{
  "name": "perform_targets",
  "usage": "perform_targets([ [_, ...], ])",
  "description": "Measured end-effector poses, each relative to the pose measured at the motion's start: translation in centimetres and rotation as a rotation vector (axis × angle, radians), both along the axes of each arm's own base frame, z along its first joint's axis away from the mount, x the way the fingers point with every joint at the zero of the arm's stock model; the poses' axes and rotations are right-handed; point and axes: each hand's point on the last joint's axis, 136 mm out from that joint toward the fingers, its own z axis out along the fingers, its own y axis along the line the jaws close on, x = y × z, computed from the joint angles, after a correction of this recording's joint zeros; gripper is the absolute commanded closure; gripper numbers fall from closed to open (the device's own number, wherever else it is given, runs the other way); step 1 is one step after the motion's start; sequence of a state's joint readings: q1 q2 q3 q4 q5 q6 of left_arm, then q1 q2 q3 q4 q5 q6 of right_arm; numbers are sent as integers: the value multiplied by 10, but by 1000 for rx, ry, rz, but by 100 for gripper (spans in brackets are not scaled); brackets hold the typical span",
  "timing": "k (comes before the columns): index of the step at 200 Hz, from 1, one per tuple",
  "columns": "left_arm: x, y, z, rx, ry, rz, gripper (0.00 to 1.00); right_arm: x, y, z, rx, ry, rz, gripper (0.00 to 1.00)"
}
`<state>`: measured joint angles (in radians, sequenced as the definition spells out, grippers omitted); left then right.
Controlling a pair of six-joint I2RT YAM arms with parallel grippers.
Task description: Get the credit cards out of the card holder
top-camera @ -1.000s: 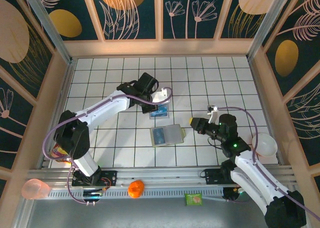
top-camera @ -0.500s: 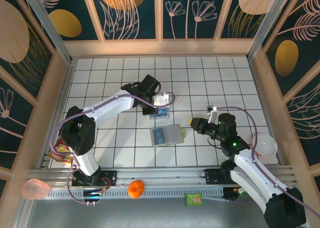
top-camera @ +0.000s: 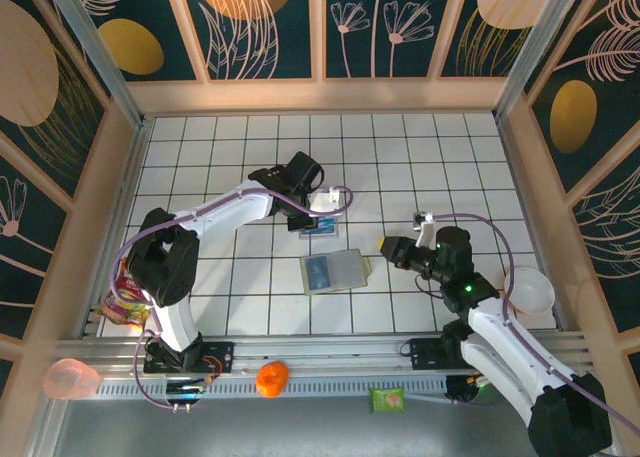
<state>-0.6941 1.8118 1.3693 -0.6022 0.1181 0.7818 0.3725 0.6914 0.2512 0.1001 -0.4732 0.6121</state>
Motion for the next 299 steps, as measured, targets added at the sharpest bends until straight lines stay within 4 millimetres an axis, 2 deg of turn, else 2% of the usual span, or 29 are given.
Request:
perform_targets([
  [25,1,0,0,2,-5,3,100,0,0,0,0,0,0,75],
  [36,5,0,1,1,-20,11,92,0,0,0,0,0,0,74],
  [47,9,-1,2,-3,-36,23,77,0,0,0,0,0,0,73],
  [73,16,-1,1,-13,-66,54,68,0,0,0,2,5,-1,70],
  [93,18,1,3,-18,-85,73,66,0,0,-1,4,9,-3,68],
  [115,27,1,19,-52,-146,114,64,0,0,-1,9,14,-5,62],
  [128,35,0,37,-94,-204,157,59,0,0,-1,8,15,-4,59],
  [147,47,0,80,-212,-312,244,52,-1,2,-4,2,26,3,57],
  [155,50,2,100,-280,-354,286,46,-2,5,-5,-6,32,13,56],
  [169,50,10,140,-428,-422,372,29,-7,17,-9,-38,37,51,56],
  [184,41,23,177,-598,-467,455,16,-15,37,-13,-97,39,111,55],
  [191,33,30,192,-685,-477,493,2,-19,48,-16,-132,41,142,55],
  [211,9,51,213,-906,-444,597,1,-27,77,-26,-245,46,219,55],
  [226,-6,63,209,-1014,-379,669,1,-31,95,-37,-333,47,262,56],
  [238,-15,71,197,-1074,-309,735,1,-32,109,-47,-410,49,290,56],
  [267,-38,92,153,-1174,-130,908,1,-39,138,-73,-586,41,356,57],
  [299,-58,109,114,-1224,5,1030,2,-42,155,-94,-735,26,388,58],
])
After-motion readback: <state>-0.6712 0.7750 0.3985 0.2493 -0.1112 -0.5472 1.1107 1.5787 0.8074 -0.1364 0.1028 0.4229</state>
